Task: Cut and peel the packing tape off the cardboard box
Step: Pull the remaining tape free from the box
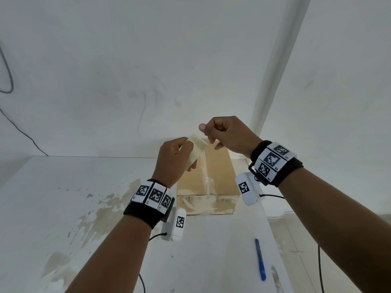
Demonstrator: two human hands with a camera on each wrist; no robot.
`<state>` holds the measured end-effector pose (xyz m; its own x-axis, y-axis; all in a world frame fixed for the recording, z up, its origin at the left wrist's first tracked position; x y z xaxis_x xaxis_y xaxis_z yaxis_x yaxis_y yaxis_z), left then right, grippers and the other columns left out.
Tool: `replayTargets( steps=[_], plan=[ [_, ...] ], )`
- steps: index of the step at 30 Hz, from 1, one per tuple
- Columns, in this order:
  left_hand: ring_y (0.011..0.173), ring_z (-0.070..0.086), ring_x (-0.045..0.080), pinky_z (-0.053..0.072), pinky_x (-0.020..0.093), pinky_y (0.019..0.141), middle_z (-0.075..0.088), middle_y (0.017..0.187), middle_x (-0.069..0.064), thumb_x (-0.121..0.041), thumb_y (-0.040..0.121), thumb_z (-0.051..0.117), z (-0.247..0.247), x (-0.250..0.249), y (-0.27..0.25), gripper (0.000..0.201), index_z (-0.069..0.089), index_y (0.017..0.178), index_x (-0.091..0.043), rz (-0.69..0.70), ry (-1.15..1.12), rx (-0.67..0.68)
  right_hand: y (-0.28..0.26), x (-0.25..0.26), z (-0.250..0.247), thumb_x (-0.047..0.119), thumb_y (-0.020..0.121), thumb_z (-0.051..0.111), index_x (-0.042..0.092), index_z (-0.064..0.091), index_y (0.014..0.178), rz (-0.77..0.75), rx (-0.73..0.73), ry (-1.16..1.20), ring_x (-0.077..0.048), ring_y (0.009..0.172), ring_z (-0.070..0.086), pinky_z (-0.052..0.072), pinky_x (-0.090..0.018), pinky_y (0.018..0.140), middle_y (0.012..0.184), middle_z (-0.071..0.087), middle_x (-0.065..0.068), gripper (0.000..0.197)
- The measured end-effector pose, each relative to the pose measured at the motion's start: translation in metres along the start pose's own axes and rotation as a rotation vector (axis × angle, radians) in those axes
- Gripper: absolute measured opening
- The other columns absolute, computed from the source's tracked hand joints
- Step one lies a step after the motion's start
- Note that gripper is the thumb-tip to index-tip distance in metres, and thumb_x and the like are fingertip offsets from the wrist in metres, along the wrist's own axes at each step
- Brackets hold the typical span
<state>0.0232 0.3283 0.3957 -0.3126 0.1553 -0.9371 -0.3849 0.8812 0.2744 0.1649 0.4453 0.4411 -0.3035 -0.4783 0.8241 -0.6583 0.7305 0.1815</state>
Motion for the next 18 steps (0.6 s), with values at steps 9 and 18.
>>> replayTargets(
  steps=[9,18],
  plan=[
    [0.042,0.05,0.004,0.042,0.017,0.045,0.056,0.05,-0.005,-0.015,0.095,0.045,-0.0013,-0.0042,0.0039,0.025,0.056,0.076,-0.003,-0.198,-0.278,-0.048,-0.0002,0.0019,-0.0001,0.016,0.093,0.071,-0.002,0.073,0.097,-0.068,-0.005,0.139,-0.012,0.072,0.066,0.061,-0.023,0.07,0.077,0.068,-0.009,0.018],
    [0.041,0.042,0.003,0.038,0.018,0.046,0.047,0.044,-0.011,-0.017,0.095,0.046,-0.0017,-0.0036,0.004,0.034,0.042,0.062,-0.011,-0.202,-0.206,-0.074,0.0045,0.0045,-0.0019,0.019,0.102,0.056,0.01,0.073,0.118,-0.055,0.121,-0.062,-0.01,0.079,0.067,0.063,-0.031,0.077,0.081,0.068,0.004,0.025]
  ],
)
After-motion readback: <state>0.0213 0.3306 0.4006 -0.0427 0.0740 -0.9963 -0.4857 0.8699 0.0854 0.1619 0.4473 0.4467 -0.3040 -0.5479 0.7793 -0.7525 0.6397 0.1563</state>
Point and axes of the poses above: each hand's wrist, its own y-axis towards the middle knuckle, its own z-axis out of the palm, x = y × z, the point moved 1 cm from there along y, towards the middle knuckle
